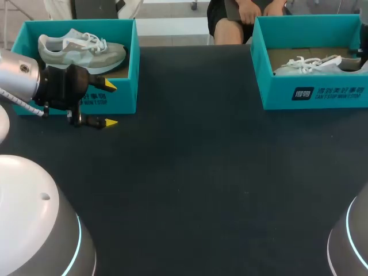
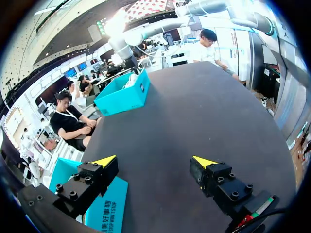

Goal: Take the shoe out of the shoebox, open the shoe tongue, remove and reinsert the insole, then place the shoe into the shoebox

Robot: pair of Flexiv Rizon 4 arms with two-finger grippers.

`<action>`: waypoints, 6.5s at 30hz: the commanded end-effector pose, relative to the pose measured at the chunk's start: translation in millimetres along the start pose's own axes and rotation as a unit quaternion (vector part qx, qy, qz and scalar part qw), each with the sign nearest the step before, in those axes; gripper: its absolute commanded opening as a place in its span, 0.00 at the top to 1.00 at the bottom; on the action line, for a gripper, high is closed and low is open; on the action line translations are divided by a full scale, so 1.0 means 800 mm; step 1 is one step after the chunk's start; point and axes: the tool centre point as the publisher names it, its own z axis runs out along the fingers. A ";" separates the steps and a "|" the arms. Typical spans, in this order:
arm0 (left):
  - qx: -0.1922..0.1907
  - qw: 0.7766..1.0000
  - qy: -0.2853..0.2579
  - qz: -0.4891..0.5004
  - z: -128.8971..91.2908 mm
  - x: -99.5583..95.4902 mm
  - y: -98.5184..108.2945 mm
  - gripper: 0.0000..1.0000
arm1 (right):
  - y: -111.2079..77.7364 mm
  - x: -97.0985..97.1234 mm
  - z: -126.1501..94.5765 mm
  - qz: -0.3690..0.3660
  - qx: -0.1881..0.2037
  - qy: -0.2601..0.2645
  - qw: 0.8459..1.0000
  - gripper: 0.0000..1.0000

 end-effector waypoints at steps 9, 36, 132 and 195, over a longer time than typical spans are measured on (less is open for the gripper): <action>-0.002 1.000 0.000 0.000 0.000 0.001 -0.001 0.00 | 0.007 0.012 0.031 -0.021 -0.006 -0.011 1.000 1.00; -0.002 1.000 0.000 0.000 0.000 0.001 -0.001 0.00 | 0.004 0.004 0.007 0.004 -0.035 -0.014 0.999 0.20; -0.192 0.956 0.044 0.219 -0.128 -0.192 0.086 0.00 | -0.089 0.025 -0.146 0.102 -0.118 0.013 0.988 0.00; -0.236 0.698 0.329 0.591 -0.140 -0.473 0.280 0.00 | -0.089 0.025 -0.146 0.102 -0.118 0.013 0.988 0.00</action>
